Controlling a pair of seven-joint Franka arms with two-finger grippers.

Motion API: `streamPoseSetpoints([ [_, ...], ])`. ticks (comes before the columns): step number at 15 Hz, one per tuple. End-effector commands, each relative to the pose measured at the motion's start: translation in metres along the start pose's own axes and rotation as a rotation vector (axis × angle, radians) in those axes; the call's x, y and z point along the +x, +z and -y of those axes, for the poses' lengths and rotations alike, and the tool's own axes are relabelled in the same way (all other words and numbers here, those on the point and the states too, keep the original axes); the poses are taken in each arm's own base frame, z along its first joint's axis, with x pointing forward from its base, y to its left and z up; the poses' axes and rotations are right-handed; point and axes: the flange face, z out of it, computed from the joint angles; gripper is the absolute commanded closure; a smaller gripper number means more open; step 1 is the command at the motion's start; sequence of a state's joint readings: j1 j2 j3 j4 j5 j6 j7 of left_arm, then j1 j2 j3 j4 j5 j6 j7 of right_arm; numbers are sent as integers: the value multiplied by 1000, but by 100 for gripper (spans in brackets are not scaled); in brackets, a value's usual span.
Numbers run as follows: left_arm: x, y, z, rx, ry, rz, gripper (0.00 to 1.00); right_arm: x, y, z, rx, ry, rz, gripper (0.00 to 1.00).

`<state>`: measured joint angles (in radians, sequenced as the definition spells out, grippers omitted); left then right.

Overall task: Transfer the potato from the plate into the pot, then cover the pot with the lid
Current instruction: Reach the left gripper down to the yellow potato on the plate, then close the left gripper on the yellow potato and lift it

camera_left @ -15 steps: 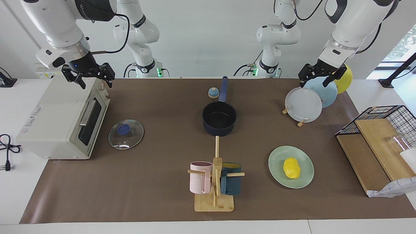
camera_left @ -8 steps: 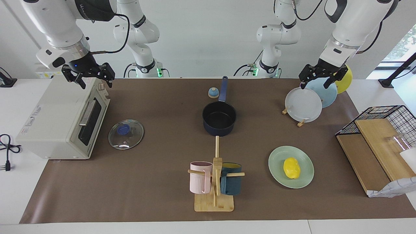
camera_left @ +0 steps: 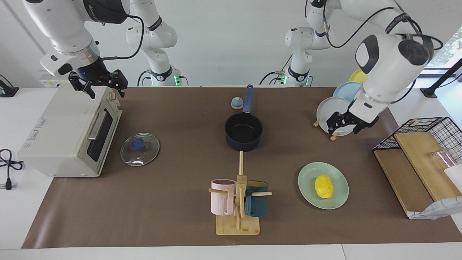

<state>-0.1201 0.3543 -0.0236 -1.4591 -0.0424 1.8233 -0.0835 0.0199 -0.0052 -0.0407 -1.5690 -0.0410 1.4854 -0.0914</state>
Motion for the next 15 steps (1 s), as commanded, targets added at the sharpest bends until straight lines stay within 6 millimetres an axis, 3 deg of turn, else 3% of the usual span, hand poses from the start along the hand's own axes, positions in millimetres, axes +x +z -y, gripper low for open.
streamPoseSetpoints([
  [1, 41, 52, -1, -8, 4, -40, 0, -5, 0, -1, 22, 20, -3, 0],
  [3, 58, 88, -10, -5, 15, -40, 0, -5, 1, -1, 22, 19, -2, 0],
  [6, 66, 110, -10, 2, 22, -73, 0, -5, 0, -1, 22, 20, -3, 0],
  [11, 64, 130, -20, 33, 56, -95, 0, -5, 0, -1, 22, 20, -3, 0],
  [15, 61, 142, -14, 60, 70, -91, 0, -5, 0, -1, 22, 20, -3, 0],
])
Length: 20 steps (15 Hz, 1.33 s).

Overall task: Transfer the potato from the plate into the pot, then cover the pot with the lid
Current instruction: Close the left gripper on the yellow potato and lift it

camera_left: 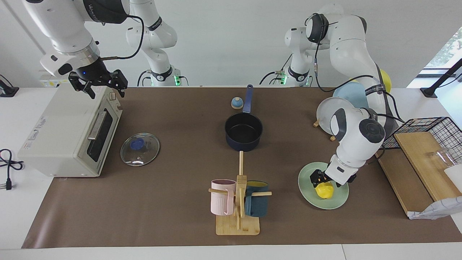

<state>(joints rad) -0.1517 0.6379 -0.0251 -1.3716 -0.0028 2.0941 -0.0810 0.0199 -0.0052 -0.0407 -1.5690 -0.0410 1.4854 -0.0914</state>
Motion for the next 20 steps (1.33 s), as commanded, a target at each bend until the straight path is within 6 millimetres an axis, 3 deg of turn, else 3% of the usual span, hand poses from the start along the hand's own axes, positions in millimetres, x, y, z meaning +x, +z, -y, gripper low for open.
streamPoseSetpoints([
  [1, -2, 10, 4, 48, 40, -14, 0, -5, 0, -1, 22, 20, -3, 0],
  [6, -10, 29, 3, 45, 44, -44, 0, -5, 0, -1, 22, 20, -3, 0],
  [11, -9, 28, 4, 47, 44, -48, 3, -5, 0, 0, 22, 18, -3, 0],
  [12, -9, 29, 4, 48, 45, -49, 12, -5, 0, -1, 22, 20, -3, 0],
  [13, -10, 30, 3, 48, 48, -57, 30, -5, 0, -1, 22, 20, -3, 0],
  [15, -11, 32, 3, 48, 47, -62, 90, -5, 0, -1, 22, 20, -3, 0],
  [16, -10, 28, 3, 49, 47, -57, 100, -5, 0, -1, 22, 20, -5, 0],
  [19, -7, 6, 0, 37, 17, -27, 100, -4, 5, 6, 20, -23, -30, 0],
  [20, -10, -24, -1, 14, -11, -33, 100, -1, 12, 8, 19, -28, -47, 0],
])
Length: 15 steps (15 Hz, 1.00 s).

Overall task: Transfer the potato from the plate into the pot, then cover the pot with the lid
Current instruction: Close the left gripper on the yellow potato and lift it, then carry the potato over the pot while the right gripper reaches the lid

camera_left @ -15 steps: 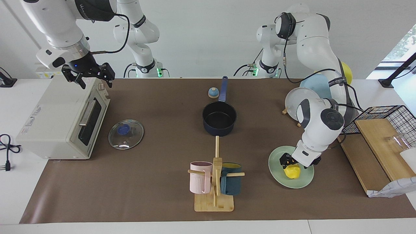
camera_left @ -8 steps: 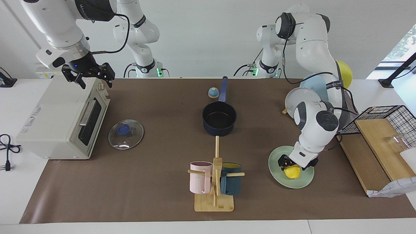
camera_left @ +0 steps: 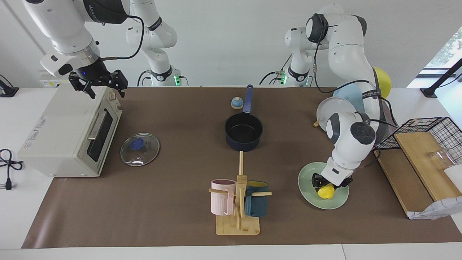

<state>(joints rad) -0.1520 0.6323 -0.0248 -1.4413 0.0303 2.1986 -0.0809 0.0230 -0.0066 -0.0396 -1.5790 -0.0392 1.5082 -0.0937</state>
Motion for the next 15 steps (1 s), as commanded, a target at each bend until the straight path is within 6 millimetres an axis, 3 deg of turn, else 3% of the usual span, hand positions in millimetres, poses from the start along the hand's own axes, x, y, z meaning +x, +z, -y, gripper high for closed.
streamPoseSetpoints([
  [1, -8, -75, -5, -41, -64, 11, 100, -4, 17, 5, 18, -22, -37, 0],
  [2, -17, -107, -12, -70, -107, 20, 100, -1, 27, 6, 18, -22, -40, 0],
  [5, -56, -182, -68, -80, -195, 93, 100, 20, 73, 7, 16, -27, -50, 0],
  [7, -94, -207, -120, -68, -241, 138, 100, 39, 106, 11, 15, -36, -51, 0],
  [10, -154, -192, -195, -83, -260, 126, 100, 45, 160, 14, 21, -45, -73, 0],
  [13, -205, -157, -229, -128, -204, 70, 100, 46, 203, 15, 17, -101, -99, 0],
  [15, -214, -139, -247, -129, -181, 72, 100, 39, 228, 18, 17, -120, -96, 0],
])
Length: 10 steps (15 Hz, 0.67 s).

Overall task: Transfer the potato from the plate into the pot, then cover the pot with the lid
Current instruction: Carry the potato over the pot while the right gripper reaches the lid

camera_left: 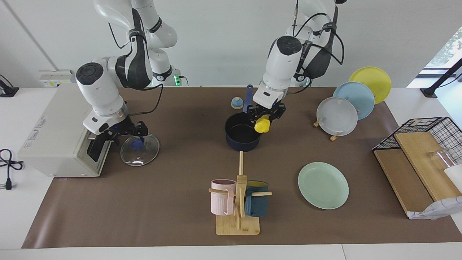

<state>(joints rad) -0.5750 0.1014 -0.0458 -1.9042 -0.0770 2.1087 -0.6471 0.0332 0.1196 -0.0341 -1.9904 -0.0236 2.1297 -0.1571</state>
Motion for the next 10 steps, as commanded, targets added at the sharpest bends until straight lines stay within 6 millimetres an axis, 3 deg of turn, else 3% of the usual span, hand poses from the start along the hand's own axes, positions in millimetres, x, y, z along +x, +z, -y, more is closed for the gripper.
streamPoseSetpoints([
  [1, -21, 24, -1, -15, 6, 4, 100, -21, 29, 5, 18, -30, 6, 0],
  [8, -39, 74, -18, -24, 44, -8, 100, -36, 62, 0, 22, -132, 17, 0],
  [10, -42, 80, -21, -20, 51, -2, 100, -37, 68, -1, 21, -155, 14, 0],
])
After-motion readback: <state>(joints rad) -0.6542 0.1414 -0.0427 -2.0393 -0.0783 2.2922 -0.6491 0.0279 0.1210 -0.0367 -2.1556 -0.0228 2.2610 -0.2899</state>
